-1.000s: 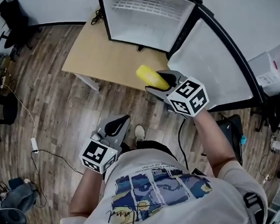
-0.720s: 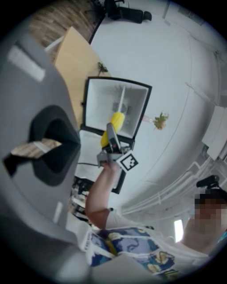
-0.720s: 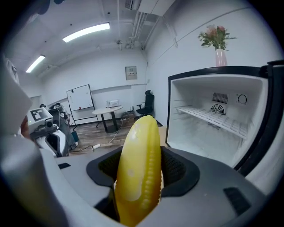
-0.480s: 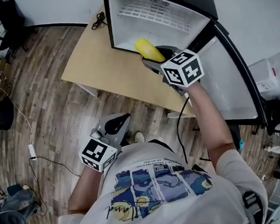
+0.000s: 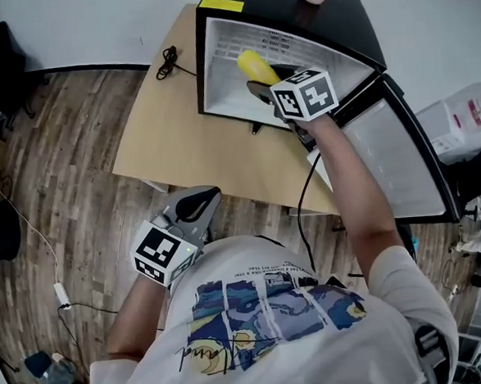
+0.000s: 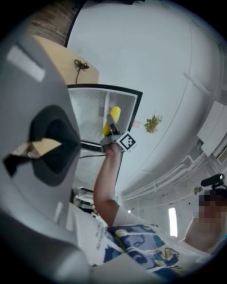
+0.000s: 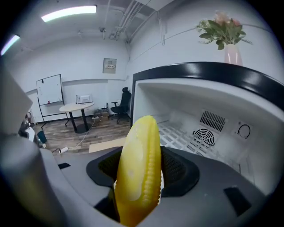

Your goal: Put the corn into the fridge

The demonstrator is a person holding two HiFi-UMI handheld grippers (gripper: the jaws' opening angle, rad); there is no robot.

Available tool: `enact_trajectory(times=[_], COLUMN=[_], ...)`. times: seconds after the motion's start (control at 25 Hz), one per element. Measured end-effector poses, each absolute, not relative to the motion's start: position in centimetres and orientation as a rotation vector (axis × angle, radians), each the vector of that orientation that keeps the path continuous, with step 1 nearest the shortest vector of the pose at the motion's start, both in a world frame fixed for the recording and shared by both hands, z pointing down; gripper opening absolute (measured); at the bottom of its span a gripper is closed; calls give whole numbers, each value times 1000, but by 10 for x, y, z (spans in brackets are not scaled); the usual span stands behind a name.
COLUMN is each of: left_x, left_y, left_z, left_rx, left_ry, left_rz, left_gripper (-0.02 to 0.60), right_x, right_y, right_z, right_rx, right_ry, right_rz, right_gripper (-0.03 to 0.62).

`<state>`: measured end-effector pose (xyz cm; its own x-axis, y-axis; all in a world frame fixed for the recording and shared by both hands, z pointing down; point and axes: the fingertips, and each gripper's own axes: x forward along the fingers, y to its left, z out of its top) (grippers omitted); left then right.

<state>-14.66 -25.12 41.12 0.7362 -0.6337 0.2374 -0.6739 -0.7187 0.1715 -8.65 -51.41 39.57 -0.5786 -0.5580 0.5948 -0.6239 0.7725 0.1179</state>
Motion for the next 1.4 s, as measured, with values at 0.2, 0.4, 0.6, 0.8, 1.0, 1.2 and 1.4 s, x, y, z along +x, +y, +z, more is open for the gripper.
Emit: enact_trajectory(times=[0.2,0.4,0.6,0.8,1.0,1.2,1.4], left_x=[-171,-200,-216,-231,-242,-244,-248], left_y=[-266,-277,-291,-299,-308,-309,-313], left_z=[415,422,423,428,433,439,442], left_rx=[2718,2717,2725,2734,2724,2714,2704], left_ry=[-975,-959,-944,-943,-938,-924,-926], left_rz=[242,253,258,273,264,271,270], left_gripper=[9,9,9,9,9,9,9], right_x=[-95,-100,-105,-110,-116,-122,-120], right_y=[-555,-589,-614,-633,-641,-647,-646], right_z=[398,402,409,411,418,423,423], right_rx=[963,1027,1060,1081,1058,1017,1021], right_ry=[-2248,-2148,-2089,-2048,-1998,-1993,-2030], right_rz=[64,-39,-76,-108,-181,-214,-190], right_gripper=[250,250,252,251,252,252,251])
